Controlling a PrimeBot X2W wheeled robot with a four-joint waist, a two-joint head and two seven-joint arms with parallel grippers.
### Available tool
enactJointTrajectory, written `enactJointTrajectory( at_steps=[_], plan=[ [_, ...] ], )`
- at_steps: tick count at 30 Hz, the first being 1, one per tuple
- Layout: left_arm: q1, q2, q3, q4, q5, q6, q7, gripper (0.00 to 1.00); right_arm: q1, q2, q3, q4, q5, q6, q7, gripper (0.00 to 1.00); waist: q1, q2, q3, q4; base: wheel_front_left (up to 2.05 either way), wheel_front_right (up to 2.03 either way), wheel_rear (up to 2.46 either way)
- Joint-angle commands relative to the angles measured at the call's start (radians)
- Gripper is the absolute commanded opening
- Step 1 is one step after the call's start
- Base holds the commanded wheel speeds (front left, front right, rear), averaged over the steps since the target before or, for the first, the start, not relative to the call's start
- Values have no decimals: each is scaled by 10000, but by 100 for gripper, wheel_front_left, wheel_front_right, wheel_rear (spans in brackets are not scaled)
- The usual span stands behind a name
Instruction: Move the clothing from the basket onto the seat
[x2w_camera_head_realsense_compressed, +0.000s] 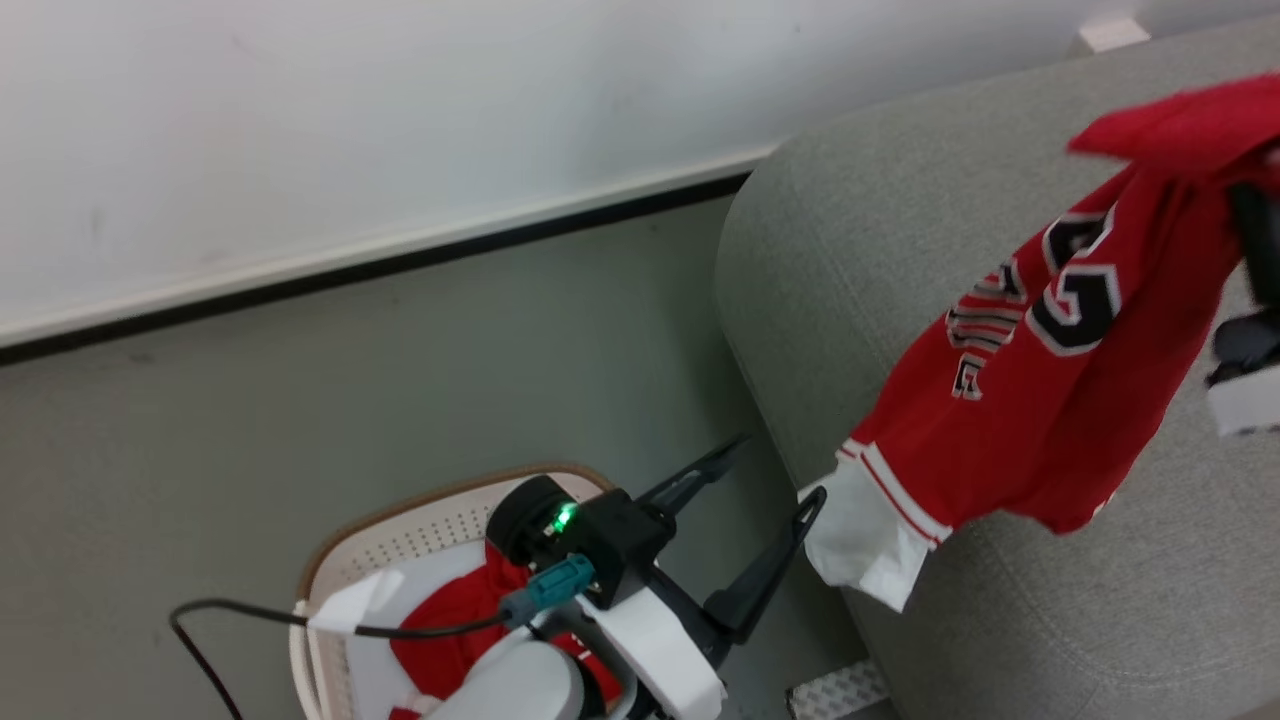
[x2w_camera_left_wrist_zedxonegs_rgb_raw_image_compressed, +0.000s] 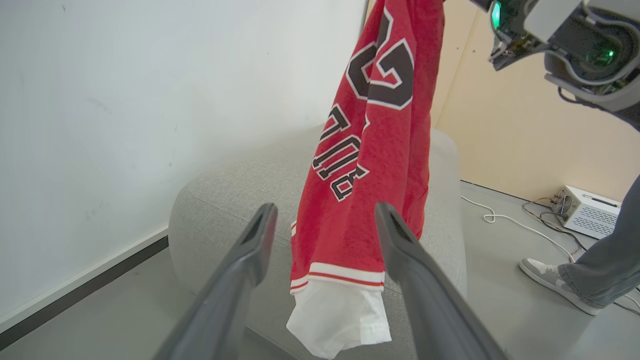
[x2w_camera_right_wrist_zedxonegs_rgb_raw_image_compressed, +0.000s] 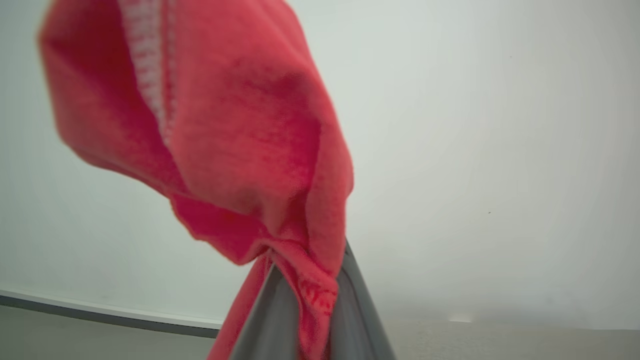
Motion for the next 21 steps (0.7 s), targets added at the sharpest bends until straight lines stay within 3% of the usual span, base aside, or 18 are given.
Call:
enactJointTrajectory(
  at_steps=[1, 6, 13, 16, 20, 21],
  plan=[
    [-258, 236, 63, -111, 189, -90, 32, 100, -540, -71, -331, 73, -134, -21, 76, 0, -1, -1, 1136, 225, 0, 0, 0],
    [-950, 783, 179, -636, 300, -240, 192, 100, -2407, -521, -1761, 763, -731, -21, 487, 0, -1, -1, 2661, 600, 0, 0, 0],
    [-1793, 1267, 291, -1168, 294, -403, 329, 100, -4680, -536, -3861, 2387, -2470, -21, 373, 0, -1, -1, 4026, 944, 0, 0, 0],
    [-1957, 1335, 336, -1207, 184, -410, 300, 100, -4739, -516, -4215, 3111, -3229, -21, 378, 0, -1, -1, 4310, 1072, 0, 0, 0],
    [-1840, 1461, 465, -1063, -15, -359, 211, 100, -4122, -13, -4945, 4334, -3871, -21, 190, 0, -1, -1, 4461, 1160, 0, 0, 0],
    [-1782, 1481, 487, -1030, -62, -336, 180, 100, -3934, 189, -5154, 4644, -4004, -21, 145, 5, -1, -1, 4469, 1173, 0, 0, 0]
  ],
)
